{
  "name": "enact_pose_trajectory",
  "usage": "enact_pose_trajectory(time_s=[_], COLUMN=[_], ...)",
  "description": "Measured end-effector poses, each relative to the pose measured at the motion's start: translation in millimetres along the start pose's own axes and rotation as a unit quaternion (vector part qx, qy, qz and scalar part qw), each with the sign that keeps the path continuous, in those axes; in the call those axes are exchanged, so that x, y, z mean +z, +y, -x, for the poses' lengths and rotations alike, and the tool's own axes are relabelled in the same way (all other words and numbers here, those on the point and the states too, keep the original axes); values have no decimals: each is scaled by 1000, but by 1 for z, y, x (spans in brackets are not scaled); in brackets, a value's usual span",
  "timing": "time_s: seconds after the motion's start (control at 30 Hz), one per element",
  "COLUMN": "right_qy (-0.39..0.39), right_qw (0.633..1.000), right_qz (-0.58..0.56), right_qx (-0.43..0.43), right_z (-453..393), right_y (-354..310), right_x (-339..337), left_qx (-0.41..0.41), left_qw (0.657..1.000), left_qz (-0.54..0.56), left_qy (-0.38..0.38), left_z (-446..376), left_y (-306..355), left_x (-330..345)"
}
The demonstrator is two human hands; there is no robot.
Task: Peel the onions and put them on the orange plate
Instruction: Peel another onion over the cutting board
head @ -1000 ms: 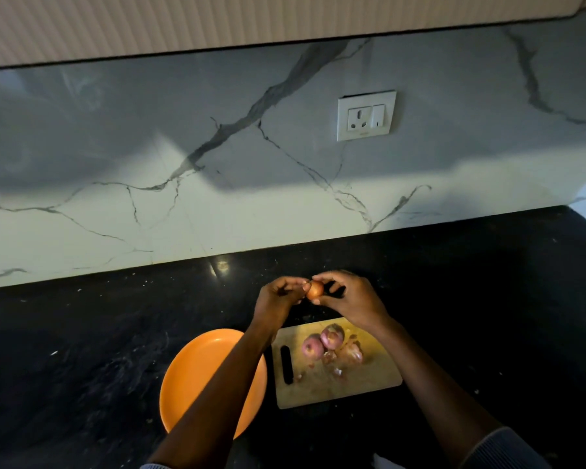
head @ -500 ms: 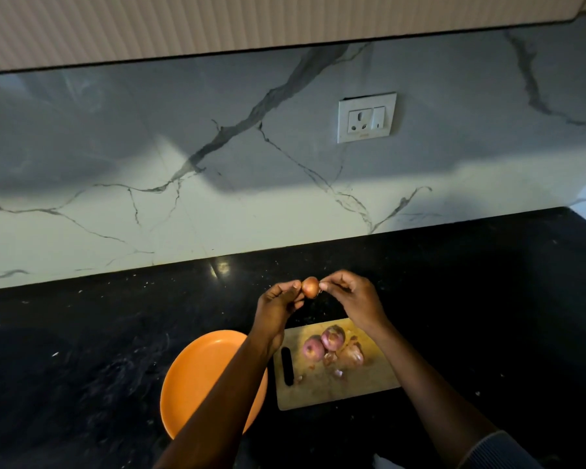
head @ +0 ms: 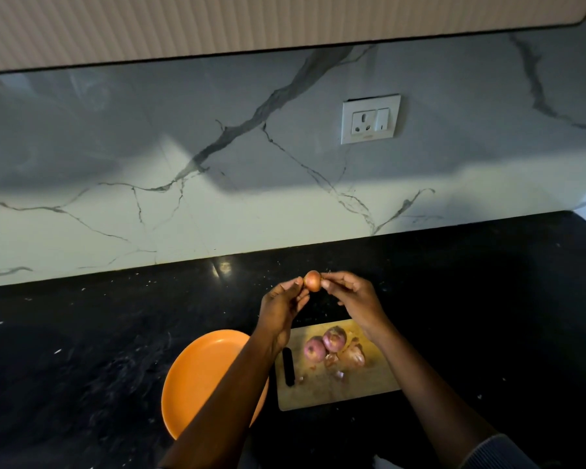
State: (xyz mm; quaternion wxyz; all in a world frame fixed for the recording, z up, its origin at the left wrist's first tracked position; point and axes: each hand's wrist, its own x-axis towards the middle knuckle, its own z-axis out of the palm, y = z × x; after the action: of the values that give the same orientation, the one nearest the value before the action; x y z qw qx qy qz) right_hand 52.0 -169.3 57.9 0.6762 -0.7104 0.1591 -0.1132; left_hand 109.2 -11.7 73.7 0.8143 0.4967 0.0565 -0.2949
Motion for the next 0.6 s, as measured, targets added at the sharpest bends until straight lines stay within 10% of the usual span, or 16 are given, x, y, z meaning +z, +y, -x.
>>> enact_pose_trajectory(time_s=[0.6], right_qy=[38], right_qw=[968], right_qz=[-181], right_qx=[172], right_z=[3], right_y=[4], right_x=[1], left_qx=[-17], left_qw=[999], left_qz=[32], left_qy=[31], left_z=[-2], left_y=[-11], left_x=[5])
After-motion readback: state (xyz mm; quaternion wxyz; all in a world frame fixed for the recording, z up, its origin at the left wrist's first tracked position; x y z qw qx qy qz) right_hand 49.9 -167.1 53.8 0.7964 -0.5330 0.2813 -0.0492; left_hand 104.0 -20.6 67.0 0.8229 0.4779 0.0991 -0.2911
